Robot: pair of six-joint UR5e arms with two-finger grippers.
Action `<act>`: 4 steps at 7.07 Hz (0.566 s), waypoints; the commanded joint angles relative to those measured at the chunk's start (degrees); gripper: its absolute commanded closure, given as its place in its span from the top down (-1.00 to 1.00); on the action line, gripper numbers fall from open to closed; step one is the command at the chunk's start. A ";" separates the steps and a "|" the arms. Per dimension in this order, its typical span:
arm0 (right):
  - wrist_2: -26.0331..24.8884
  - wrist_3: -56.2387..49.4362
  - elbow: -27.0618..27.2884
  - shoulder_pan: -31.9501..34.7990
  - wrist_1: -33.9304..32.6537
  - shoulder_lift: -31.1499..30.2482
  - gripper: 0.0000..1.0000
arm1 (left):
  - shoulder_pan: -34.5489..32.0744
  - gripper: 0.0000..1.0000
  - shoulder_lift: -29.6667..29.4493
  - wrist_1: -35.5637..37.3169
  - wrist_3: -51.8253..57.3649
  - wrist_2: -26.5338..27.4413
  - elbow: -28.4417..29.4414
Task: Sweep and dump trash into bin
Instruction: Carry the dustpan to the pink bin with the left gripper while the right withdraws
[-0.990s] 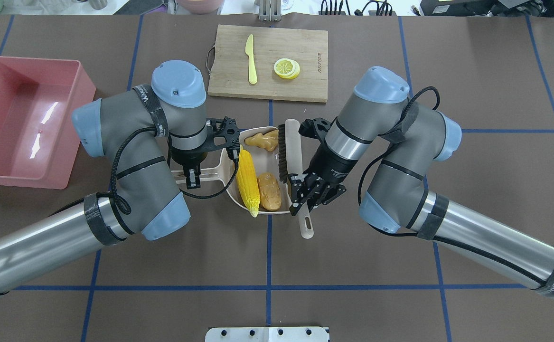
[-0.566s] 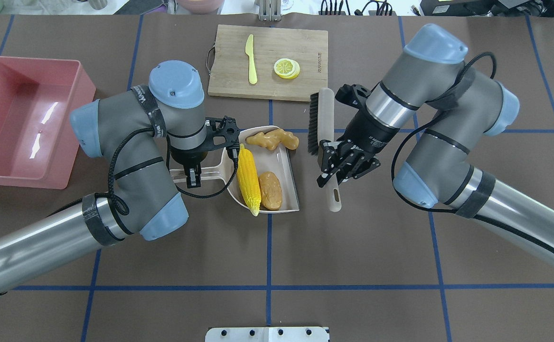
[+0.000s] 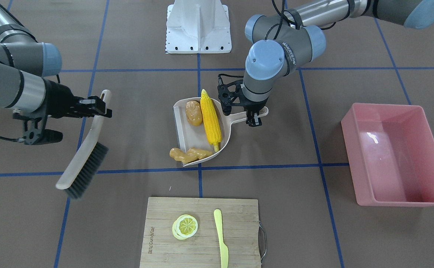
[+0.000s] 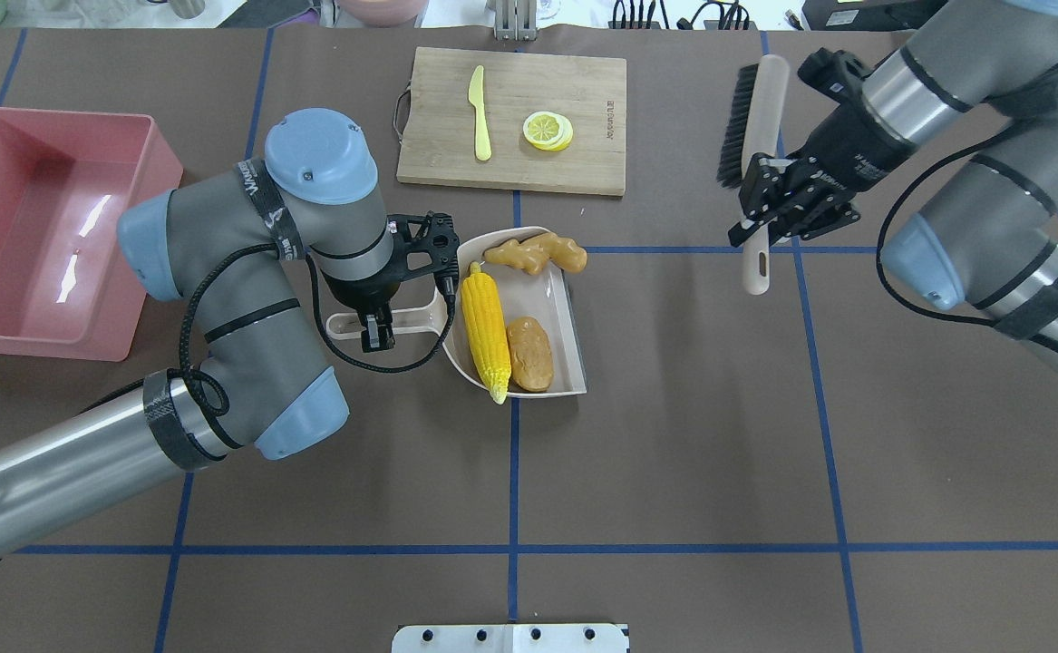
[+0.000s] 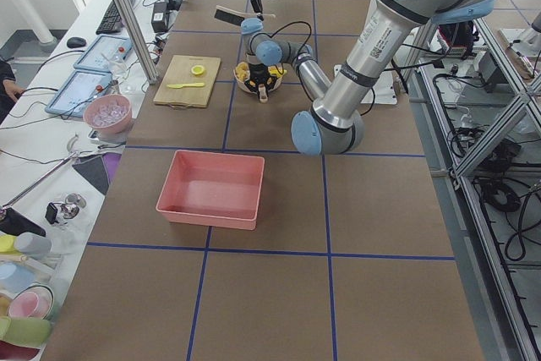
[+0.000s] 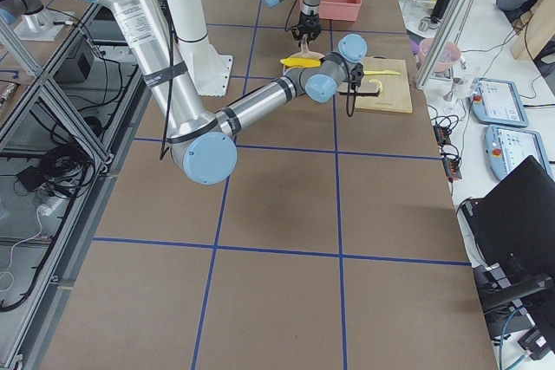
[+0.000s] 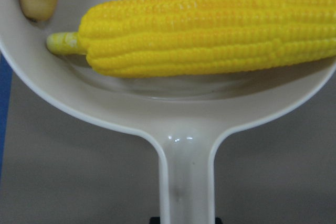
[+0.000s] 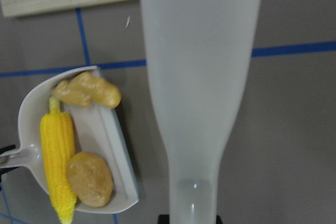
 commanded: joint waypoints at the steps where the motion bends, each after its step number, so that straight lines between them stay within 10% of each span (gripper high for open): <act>1: -2.39 -8.73 0.22 5.92 -0.10 -7.26 -1.00 | -0.10 -1.00 1.99 -6.79 -4.52 0.00 -1.41; 4: -3.10 -22.47 0.48 7.87 -1.23 -16.94 -1.00 | -6.31 -1.00 8.75 -8.49 -13.58 -0.09 -11.23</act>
